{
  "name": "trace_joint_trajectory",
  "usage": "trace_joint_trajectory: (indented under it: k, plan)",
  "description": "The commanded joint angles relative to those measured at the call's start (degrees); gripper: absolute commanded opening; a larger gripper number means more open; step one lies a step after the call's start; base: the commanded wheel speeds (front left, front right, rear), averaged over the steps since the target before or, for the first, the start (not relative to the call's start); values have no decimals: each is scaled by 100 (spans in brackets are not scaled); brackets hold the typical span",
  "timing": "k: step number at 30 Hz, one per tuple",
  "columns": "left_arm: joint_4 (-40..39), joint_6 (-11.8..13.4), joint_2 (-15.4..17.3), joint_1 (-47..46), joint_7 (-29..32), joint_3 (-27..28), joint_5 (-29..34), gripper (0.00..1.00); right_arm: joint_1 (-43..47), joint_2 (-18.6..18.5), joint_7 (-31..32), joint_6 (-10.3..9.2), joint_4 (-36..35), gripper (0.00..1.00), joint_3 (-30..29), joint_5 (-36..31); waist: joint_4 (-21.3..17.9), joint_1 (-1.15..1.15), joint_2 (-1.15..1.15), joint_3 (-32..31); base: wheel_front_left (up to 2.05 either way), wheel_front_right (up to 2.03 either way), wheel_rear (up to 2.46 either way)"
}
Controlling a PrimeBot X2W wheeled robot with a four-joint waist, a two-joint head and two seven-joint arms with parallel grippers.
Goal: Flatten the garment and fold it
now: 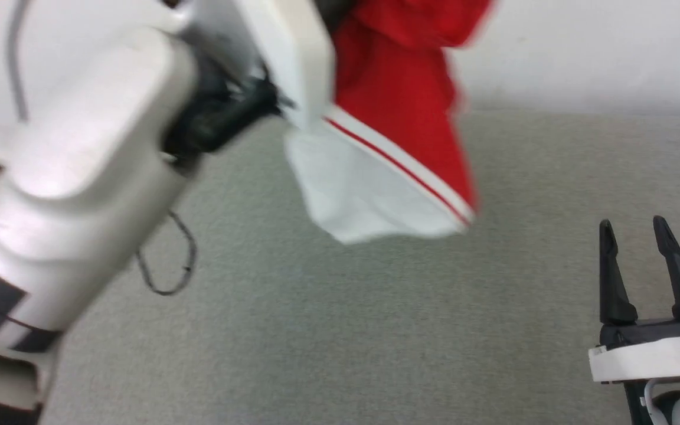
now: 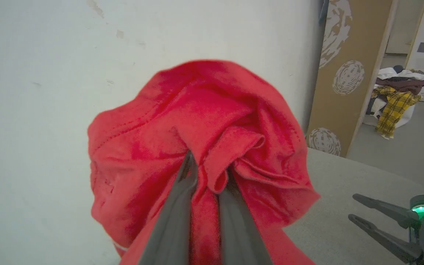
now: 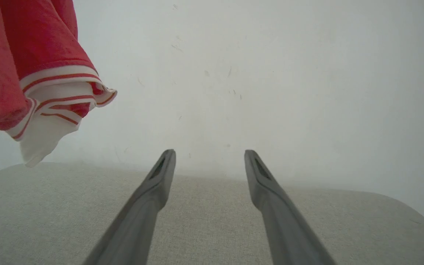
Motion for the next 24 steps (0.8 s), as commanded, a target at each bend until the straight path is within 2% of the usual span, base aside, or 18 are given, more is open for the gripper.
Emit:
trace_joint_trajectory:
  k: [1, 7, 13, 18, 24]
  plan:
    - [-104, 86, -109, 109, 8, -34, -16, 0, 60, 5, -38, -5, 13, 100, -26, 56, -314, 1, 0, -212, 0, 0, 0]
    - [-569, 341, -564, 541, -64, -278, -112, 0, 104, 5, -84, -5, 48, 100, -71, 135, -724, 1, 0, -227, 0, 0, 0]
    - [-576, 603, -890, 1149, -512, -589, 106, 0, 115, 5, -113, -5, 19, 100, -157, 165, -1027, 1, 0, -65, 0, 0, 0]
    - [-142, 678, -1133, 1709, -920, -1032, 408, 0, 49, 5, -129, -5, -48, 100, -200, 182, -1194, 1, 0, 223, 0, 0, 0]
    - [956, 610, -1374, 2184, -1248, -1432, 582, 0, -125, 5, -147, -5, -94, 100, -194, 220, -1301, 1, 0, 586, 0, 0, 0]
